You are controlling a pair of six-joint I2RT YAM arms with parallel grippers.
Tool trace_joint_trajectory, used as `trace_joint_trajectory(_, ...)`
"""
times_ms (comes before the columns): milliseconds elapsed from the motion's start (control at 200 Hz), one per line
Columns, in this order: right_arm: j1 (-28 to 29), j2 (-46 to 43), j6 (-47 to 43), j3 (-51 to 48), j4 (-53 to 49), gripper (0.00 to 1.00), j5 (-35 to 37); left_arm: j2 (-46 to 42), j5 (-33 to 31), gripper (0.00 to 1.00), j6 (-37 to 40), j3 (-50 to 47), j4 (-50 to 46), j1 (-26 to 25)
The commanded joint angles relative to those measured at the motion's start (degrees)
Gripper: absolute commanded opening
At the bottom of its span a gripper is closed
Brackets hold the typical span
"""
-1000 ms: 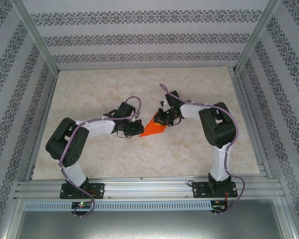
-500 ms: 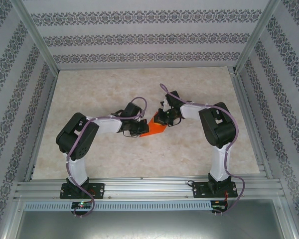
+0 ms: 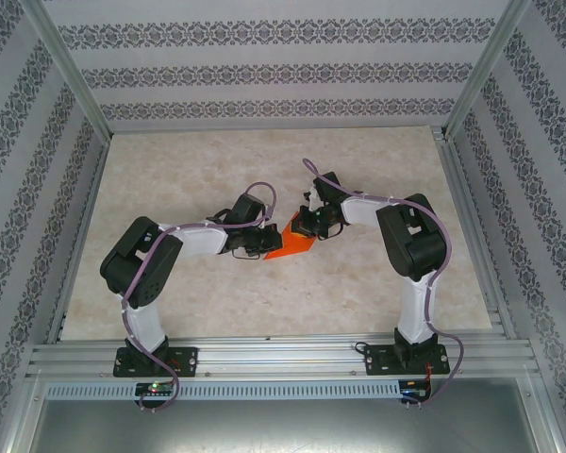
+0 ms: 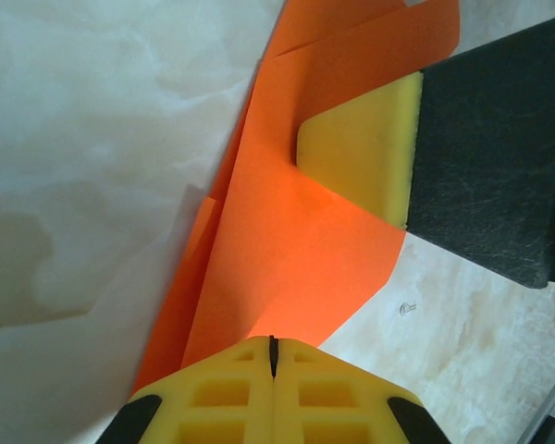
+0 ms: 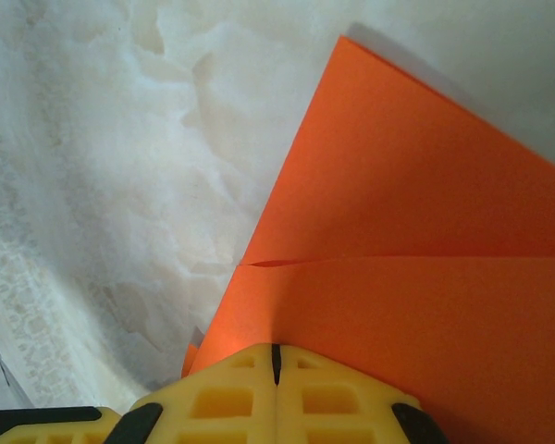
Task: Fold a paper plane with a square sheet of paper (pick it up from the middle)
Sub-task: Fourth fold the wing at the center of the table.
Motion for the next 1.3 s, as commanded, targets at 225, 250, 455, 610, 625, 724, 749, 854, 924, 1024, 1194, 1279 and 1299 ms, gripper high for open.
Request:
trace_joint_trajectory(225, -0.8, 1.9, -0.5, -4.0, -2.1, 0.03, 5.4, 2.4, -5.0, 0.0, 0.4, -0.1, -4.6, 0.3)
trace_joint_trajectory(250, -0.9, 1.1, -0.4, -4.0, -1.4, 0.03, 4.8, 2.6, -4.9, 0.0, 0.4, -0.2, -4.8, 0.3)
trace_joint_trajectory(455, 0.9, -3.9, 0.8, -4.5, 3.4, 0.04, 1.1, 3.8, -3.7, 0.0, 0.1, -0.5, -4.9, 0.3)
trace_joint_trajectory(610, 3.3, -5.5, 3.1, -5.9, 6.4, 0.04, 1.7, 3.8, -3.6, 0.0, 0.5, -0.2, -5.5, 0.3)
trace_joint_trajectory(625, 3.4, -5.4, 3.4, -6.0, 6.8, 0.05, 1.7, 3.8, -3.5, 0.0, 0.6, -0.2, -5.5, 0.3)
trace_joint_trajectory(724, 3.5, -4.4, 4.7, -7.0, 8.1, 0.05, 2.3, 3.9, -3.0, 0.0, 0.9, 0.1, -5.6, 0.3)
trace_joint_trajectory(749, 3.4, -3.9, 4.8, -7.0, 7.8, 0.05, 2.6, 3.9, -2.9, 0.0, 1.1, 0.2, -5.6, 0.3)
trace_joint_trajectory(854, 2.8, -2.1, 4.8, -7.3, 6.4, 0.04, 4.2, 3.8, -2.4, 0.0, 2.9, 0.7, -7.6, 0.3)
trace_joint_trajectory(924, 1.9, -1.2, 4.7, -7.6, 5.1, 0.04, 5.2, 3.4, -1.7, 0.0, 4.7, 0.6, -9.2, 0.3)
trace_joint_trajectory(1024, 0.2, -0.3, 4.0, -7.9, 3.3, 0.04, 6.0, 2.6, -0.3, 0.0, 7.4, 0.1, -11.8, 0.6)
trace_joint_trajectory(1194, -0.7, 0.8, 2.2, -7.4, 0.6, 0.04, 6.7, 0.9, 1.9, 0.0, 10.4, -1.5, -15.1, 1.5)
trace_joint_trajectory(1279, -0.7, 1.1, 2.0, -7.3, 0.3, 0.04, 6.8, 0.2, 1.6, 0.0, 11.9, -1.5, -18.1, 2.1)
trace_joint_trajectory(1299, -0.7, 1.1, 2.0, -7.2, 0.3, 0.04, 6.8, 0.0, 1.4, 0.0, 12.3, -1.5, -18.7, 2.3)
